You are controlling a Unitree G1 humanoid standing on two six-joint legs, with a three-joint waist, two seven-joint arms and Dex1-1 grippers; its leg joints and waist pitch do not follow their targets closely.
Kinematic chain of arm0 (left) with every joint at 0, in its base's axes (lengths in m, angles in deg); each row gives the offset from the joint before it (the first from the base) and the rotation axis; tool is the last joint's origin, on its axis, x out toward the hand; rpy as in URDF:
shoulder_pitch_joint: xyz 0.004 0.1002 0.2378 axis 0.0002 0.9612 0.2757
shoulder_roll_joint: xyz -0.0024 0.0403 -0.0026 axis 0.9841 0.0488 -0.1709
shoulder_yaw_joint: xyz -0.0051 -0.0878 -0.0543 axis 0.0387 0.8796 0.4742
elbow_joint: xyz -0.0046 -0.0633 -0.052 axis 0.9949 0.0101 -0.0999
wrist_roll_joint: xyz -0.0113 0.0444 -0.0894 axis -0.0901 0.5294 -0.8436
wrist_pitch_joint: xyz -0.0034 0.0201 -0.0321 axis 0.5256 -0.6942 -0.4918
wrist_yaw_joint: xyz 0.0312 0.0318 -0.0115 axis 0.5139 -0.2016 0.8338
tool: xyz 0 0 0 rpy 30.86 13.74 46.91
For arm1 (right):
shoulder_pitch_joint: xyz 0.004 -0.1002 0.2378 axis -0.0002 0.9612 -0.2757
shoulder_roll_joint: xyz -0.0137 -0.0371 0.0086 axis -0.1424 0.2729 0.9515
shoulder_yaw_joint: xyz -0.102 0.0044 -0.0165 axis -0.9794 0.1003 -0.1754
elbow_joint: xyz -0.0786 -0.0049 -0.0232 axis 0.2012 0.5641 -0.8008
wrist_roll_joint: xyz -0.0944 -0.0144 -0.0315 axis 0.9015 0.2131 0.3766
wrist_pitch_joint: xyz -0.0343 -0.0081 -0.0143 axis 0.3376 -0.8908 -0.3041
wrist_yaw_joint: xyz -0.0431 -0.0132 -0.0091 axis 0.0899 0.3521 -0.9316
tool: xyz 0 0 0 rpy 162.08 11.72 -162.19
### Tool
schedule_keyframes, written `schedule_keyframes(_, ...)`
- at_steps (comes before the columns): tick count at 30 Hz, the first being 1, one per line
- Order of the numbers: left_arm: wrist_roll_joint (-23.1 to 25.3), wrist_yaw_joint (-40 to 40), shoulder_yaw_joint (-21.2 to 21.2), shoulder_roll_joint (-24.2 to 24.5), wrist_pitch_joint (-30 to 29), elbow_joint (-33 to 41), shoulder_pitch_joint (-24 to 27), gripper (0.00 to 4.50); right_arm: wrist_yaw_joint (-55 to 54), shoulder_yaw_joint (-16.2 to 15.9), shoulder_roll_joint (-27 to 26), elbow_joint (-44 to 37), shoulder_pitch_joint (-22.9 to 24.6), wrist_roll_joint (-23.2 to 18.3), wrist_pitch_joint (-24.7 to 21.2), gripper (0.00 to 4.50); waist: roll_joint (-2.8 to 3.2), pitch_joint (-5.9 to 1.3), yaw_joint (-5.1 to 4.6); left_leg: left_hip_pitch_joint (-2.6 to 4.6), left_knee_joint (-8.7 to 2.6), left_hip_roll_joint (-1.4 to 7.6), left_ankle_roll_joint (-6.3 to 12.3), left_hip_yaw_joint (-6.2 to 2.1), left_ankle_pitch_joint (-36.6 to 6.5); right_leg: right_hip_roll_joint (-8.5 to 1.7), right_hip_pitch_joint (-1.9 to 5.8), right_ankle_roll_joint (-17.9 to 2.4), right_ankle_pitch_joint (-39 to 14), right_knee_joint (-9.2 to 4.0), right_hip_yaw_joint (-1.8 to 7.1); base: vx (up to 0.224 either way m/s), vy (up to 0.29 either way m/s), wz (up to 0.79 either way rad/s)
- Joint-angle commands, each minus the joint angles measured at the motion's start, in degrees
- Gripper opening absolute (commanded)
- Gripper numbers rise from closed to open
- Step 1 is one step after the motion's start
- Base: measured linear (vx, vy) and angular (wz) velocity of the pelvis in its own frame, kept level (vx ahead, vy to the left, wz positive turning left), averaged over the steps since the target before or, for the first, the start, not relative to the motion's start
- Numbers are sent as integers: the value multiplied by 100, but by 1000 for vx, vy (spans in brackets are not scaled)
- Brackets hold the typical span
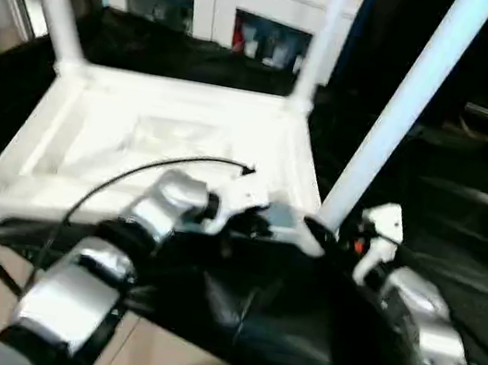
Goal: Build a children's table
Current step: Rotate leg to tighten
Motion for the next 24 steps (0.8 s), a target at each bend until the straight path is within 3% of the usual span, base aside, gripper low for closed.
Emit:
schedule_keyframes(1,5,659,4,-602,-108,-70,-85,0,-475,-414,-413,311,-14,342,-360,241,-54,-251,-36,103,-449,206,32,-136,-1976,-293,121,-912,-2476,-495,148,0,0,0)
schedule_keyframes(4,10,655,-63,-812,-27,-96,-94,0,-775,-515,-555,340,-91,557,-357,241,-59,-245,-51,89,-443,198,91,-135,-1989,-296,120,-843,-2529,-527,150,0,0,0)
schedule_keyframes(5,2,598,-86,-862,-8,-86,-94,0,-807,-531,-583,343,-117,590,-307,241,8,-246,-48,91,-445,197,87,-143,-1989,-301,118,-840,-2516,-523,156,0,0,0)
schedule_keyframes(6,8,589,-99,-878,9,-95,-100,0,-823,-517,-596,333,-127,579,-249,241,-21,-249,-73,73,-449,192,105,-140,-2003,-284,125,-818,-2485,-532,151,0,0,0)
schedule_keyframes(8,6,541,-101,-837,43,-115,-107,0,-734,-502,-562,277,-110,516,-134,297,-17,-263,-63,71,-443,195,155,-139,-1969,-291,133,-830,-2412,-520,152,0,0,0)
schedule_keyframes(11,-17,463,-61,-704,115,-147,-118,0,-469,-478,-443,149,-60,401,-115,320,-15,-274,-64,54,-448,203,171,-141,-1887,-283,145,-883,-2200,-493,149,0,0,0)
schedule_keyframes(14,-98,164,-4,-531,183,-74,-79,0,133,-577,-159,-59,24,307,-124,330,-30,-286,-44,41,-424,212,307,-120,-1692,-278,177,-1042,-1657,-437,157,0,0,0)
schedule_keyframes(17,-141,-85,23,-421,215,-28,-46,0,580,-660,60,-221,83,188,-163,330,-44,-295,-25,34,-393,203,418,-102,-1515,-291,200,-1126,-1453,-417,157,0,0,0)
schedule_keyframes(18,-198,-475,24,-217,257,47,10,0,1293,-689,374,-461,152,-79,-292,330,-52,-296,-12,42,-387,206,484,-96,-1439,-296,203,-1167,-1387,-413,157,0,0,0)
schedule_keyframes(21,-248,-950,-1,44,332,139,88,0,2077,-677,705,-716,223,-329,-439,330,-53,-308,12,-4,-365,213,670,-98,-1180,-300,250,-1283,-1093,-363,138,0,0,0)
schedule_keyframes(24,-372,-1504,33,295,386,303,201,0,2774,-719,1039,-941,296,-517,-617,330,-61,-301,26,2,-365,237,702,-97,-1108,-289,259,-1375,-979,-341,127,0,0,0)
